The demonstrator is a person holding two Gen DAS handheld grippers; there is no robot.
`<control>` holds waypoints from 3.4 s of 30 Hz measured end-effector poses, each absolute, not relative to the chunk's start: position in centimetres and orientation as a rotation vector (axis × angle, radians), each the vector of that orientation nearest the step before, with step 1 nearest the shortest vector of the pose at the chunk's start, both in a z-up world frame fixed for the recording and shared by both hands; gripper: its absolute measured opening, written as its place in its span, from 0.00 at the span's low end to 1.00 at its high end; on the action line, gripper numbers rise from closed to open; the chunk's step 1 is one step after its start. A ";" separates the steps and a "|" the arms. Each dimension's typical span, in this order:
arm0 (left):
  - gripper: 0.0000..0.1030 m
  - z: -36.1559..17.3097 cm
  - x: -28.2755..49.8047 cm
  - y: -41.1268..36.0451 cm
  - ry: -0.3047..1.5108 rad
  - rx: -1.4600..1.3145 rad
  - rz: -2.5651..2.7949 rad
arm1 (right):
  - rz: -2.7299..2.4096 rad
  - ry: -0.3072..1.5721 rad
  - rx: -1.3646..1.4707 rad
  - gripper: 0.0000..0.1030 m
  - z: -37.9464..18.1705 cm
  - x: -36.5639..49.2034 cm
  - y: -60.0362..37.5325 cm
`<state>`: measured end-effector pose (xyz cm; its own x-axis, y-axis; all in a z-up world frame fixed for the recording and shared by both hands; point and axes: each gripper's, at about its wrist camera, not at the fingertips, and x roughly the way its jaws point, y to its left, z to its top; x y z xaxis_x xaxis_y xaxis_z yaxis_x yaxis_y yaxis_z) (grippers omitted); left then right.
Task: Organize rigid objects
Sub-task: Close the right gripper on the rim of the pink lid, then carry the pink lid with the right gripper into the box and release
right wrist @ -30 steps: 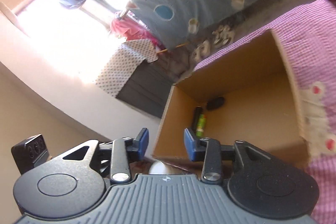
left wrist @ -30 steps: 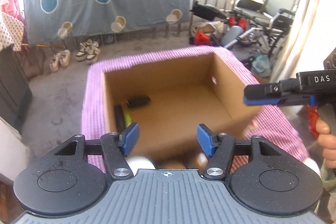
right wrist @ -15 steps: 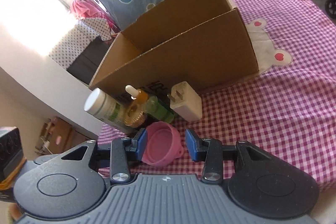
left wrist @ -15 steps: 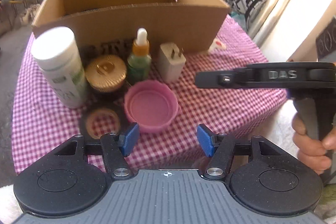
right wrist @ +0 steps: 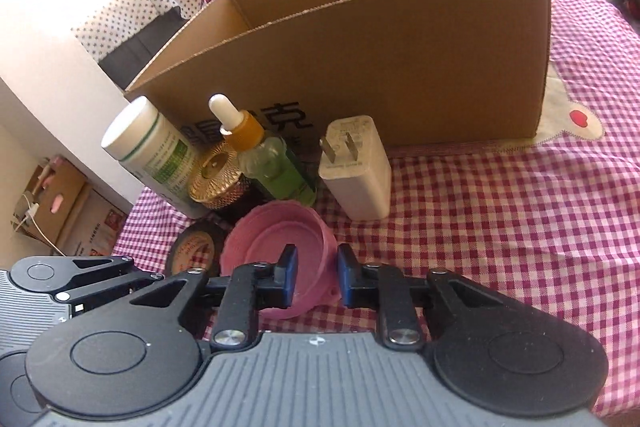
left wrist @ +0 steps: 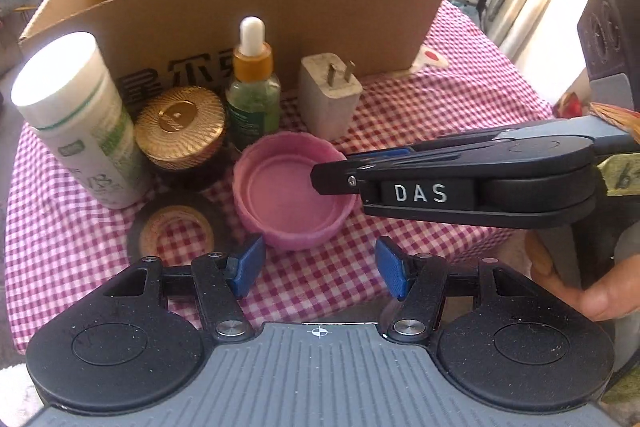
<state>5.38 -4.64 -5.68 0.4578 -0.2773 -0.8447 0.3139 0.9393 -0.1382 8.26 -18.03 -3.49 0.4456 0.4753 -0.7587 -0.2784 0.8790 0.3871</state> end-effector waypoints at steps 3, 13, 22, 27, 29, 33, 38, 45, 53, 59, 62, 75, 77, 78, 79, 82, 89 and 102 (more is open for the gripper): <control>0.59 -6.0 5.2 -5.2 1.033 0.048 -0.387 | 0.462 1.008 0.213 0.14 -3.5 7.9 -18.7; 0.60 -6.0 2.9 -7.3 0.990 0.138 -0.477 | 0.389 1.013 0.261 0.13 -3.6 5.9 -23.3; 0.71 -6.2 3.5 -8.6 0.967 0.201 -0.490 | 0.389 1.008 0.324 0.15 -3.8 5.5 -24.9; 0.73 -6.6 4.3 -9.3 0.969 0.230 -0.494 | 0.399 1.012 0.336 0.15 -3.8 5.6 -24.9; 0.73 -6.8 4.4 -9.5 0.967 0.245 -0.490 | 0.400 1.015 0.339 0.15 -3.7 5.7 -24.8; 0.73 -7.2 4.6 -9.7 0.969 0.260 -0.483 | 0.406 1.019 0.345 0.15 -3.8 5.8 -24.8; 0.71 -7.3 4.7 -9.8 0.960 0.263 -0.474 | 0.415 1.013 0.326 0.15 -3.9 5.9 -24.5; 0.71 -7.1 4.4 -10.0 0.941 0.275 -0.477 | 0.402 0.995 0.316 0.14 -3.5 5.6 -24.2; 0.71 -3.4 2.9 -9.8 0.845 0.258 -0.478 | 0.376 0.894 0.265 0.14 0.0 3.8 -23.8; 0.71 2.7 2.6 -8.6 0.699 0.259 -0.425 | 0.408 0.705 0.171 0.14 6.3 3.3 -22.4; 0.71 5.8 3.6 -7.4 0.652 0.260 -0.379 | 0.462 0.620 0.129 0.14 9.5 4.8 -21.4; 0.71 8.2 16.7 -1.0 0.880 0.151 -0.263 | 0.667 0.821 0.119 0.14 10.7 21.4 -14.5; 0.71 6.9 18.3 -0.3 0.944 0.132 -0.258 | 0.681 0.920 0.155 0.14 9.0 24.2 -13.8; 0.71 6.2 19.1 -0.1 0.972 0.128 -0.255 | 0.688 0.966 0.174 0.14 8.1 25.4 -13.6; 0.71 5.6 19.8 0.0 0.997 0.136 -0.255 | 0.696 1.006 0.191 0.14 7.2 26.5 -13.5; 0.71 4.3 20.9 0.4 1.053 0.167 -0.256 | 0.716 1.116 0.243 0.14 4.7 29.2 -13.1; 0.72 3.1 21.9 0.9 1.111 0.238 -0.245 | 0.749 1.257 0.294 0.14 1.0 31.8 -12.1; 0.73 2.4 22.5 0.7 1.142 0.338 -0.246 | 0.778 1.419 0.303 0.15 -2.6 32.6 -9.8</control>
